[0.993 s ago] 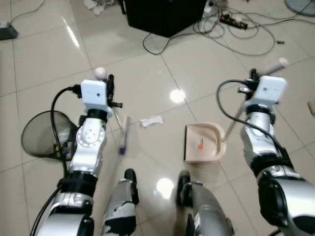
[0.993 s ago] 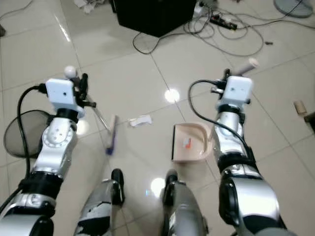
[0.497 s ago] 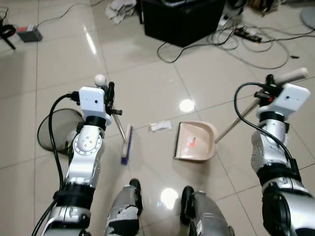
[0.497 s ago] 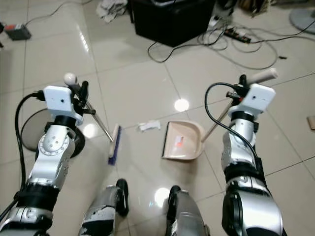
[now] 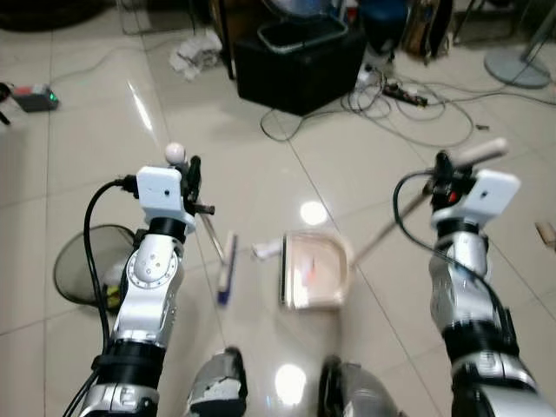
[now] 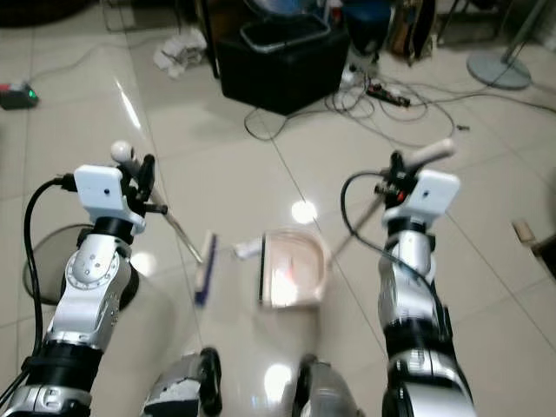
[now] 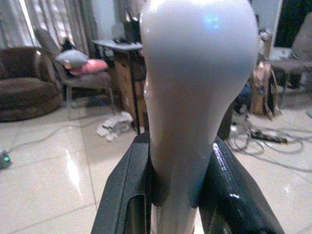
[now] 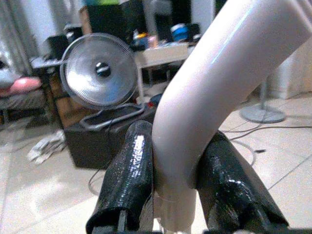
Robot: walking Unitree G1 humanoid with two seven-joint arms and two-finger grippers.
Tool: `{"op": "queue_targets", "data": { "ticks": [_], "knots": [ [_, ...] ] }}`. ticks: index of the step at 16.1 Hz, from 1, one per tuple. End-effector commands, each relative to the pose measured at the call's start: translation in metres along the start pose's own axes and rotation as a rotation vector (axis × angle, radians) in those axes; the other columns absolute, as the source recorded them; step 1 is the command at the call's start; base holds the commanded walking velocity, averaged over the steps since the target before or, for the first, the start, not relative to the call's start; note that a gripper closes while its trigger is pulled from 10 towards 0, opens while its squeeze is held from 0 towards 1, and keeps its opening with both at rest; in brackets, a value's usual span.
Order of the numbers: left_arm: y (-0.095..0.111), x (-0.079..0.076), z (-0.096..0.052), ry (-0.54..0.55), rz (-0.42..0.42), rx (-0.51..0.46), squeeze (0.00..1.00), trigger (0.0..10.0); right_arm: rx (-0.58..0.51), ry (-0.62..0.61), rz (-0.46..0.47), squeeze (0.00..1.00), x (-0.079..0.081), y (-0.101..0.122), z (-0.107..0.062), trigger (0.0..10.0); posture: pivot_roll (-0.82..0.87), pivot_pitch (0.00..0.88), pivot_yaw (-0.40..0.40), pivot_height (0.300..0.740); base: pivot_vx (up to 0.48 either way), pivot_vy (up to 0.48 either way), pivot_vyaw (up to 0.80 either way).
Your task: Sweep floor
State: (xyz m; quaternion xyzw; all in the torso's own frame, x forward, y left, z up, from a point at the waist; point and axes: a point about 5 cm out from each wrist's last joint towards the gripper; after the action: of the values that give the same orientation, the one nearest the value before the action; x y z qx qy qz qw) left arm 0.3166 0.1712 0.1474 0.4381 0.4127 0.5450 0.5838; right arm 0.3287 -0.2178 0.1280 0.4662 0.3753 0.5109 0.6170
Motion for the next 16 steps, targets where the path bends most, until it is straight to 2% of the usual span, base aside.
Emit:
{"op": "queue_targets", "data": {
  "ticks": [1,4,10,16],
  "knots": [
    [0.0089,0.0002,-0.0001,-0.008,0.02,-0.042,0.0,10.0,-0.049,0.013,-0.008,0.0,-0.0003,0.0124,0.0049,10.0,0.0,0.118,0.001,0.74,0.412,0.0,0.0],
    [0.0093,-0.0001,0.0,-0.012,0.027,-0.044,0.0,10.0,-0.021,0.008,0.022,0.0,-0.0012,0.0122,0.003,10.0,0.0,0.116,0.003,0.74,0.423,0.0,0.0],
    [0.0102,0.001,0.0044,-0.012,0.027,-0.045,0.0,10.0,-0.015,-0.008,0.024,0.0,-0.0077,0.0161,0.0031,10.0,0.0,0.113,0.006,0.74,0.44,0.0,0.0],
    [0.0091,0.0044,0.0045,-0.005,0.033,-0.038,0.0,10.0,-0.008,-0.001,0.036,0.0,-0.0061,0.015,0.0024,10.0,0.0,0.112,0.005,0.74,0.439,0.0,0.0]
  ]
}}
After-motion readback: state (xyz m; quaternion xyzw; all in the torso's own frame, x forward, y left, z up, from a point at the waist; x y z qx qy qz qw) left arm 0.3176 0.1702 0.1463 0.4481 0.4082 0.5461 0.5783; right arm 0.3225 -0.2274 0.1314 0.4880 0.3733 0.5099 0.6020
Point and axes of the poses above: a point about 5 cm out from each wrist's last joint towards the gripper, its own z axis pointing out of the wrist towards the gripper, its own y axis along the axis of the wrist's last joint, x = y × z, and after that the axes turned 6 degrees about -z, right-handed
